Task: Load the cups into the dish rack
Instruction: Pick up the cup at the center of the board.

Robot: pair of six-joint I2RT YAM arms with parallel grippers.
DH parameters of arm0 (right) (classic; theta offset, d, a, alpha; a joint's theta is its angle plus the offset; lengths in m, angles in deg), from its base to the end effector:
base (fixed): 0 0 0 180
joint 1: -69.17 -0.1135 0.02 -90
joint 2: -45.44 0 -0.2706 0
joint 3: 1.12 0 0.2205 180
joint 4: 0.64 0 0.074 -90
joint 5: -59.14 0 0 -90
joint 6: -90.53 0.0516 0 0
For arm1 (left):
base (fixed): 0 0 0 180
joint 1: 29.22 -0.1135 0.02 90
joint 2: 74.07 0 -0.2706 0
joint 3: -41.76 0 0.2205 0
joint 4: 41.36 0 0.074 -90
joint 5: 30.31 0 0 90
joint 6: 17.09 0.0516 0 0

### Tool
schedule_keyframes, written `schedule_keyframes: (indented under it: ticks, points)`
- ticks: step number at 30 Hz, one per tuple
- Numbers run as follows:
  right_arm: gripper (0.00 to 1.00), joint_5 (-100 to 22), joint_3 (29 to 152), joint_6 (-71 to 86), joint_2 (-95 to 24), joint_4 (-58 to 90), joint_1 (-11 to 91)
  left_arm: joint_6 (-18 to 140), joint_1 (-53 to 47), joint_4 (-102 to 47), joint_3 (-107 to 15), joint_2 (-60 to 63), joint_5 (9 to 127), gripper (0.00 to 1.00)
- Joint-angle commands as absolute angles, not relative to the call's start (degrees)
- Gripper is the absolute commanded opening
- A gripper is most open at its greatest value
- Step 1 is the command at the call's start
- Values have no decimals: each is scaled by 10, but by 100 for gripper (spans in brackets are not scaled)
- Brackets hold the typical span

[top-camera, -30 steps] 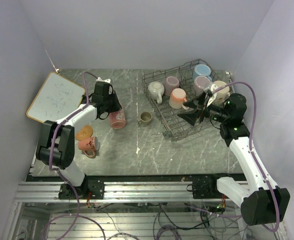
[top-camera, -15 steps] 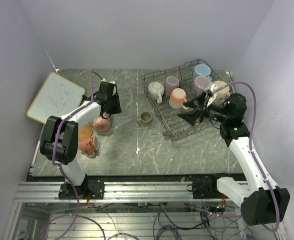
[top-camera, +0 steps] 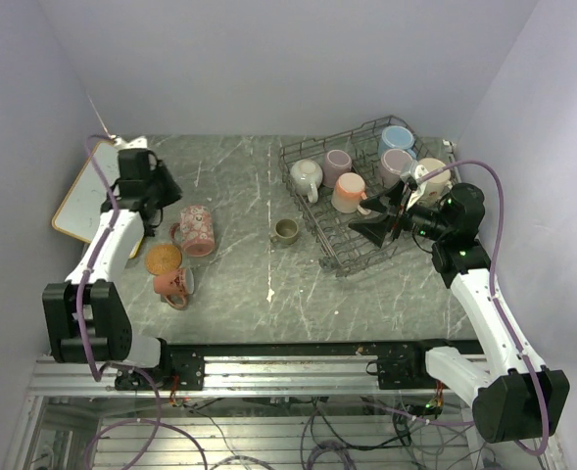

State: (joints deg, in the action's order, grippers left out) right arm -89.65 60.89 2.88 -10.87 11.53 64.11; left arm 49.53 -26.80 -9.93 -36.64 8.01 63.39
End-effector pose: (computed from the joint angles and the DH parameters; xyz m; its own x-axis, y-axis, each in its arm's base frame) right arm 0.1848 0.0607 0.3492 -0.1487 0.0082 -0.9888 -0.8869 0.4412 0.1370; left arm 0.3050 -0.0162 0.2952 -0.5651 -0.3725 -0.7362 -0.1409 0.9228 -0.3587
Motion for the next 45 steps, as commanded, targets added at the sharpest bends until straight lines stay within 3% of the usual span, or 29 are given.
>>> schedule_keyframes:
  ticks: [1,5,12,21,30,37,45]
  points:
    - [67,-904,599,32,-102,100,644,476,-333,-118,-325,53,655,38]
    - [67,-909,598,36,-105,96,644,458,-378,-141,-285,48,666,31]
    - [67,-916,594,44,-111,88,644,462,-394,-147,-271,91,677,30]
    - [67,-917,594,46,-110,87,644,482,-395,-133,-296,162,694,33]
    - [67,-922,592,54,-111,81,644,549,-372,-29,-368,231,628,45]
    - [67,-920,593,51,-109,83,643,595,-338,37,-429,275,555,43]
    - [68,-920,593,52,-109,83,644,641,-331,63,-461,315,575,40]
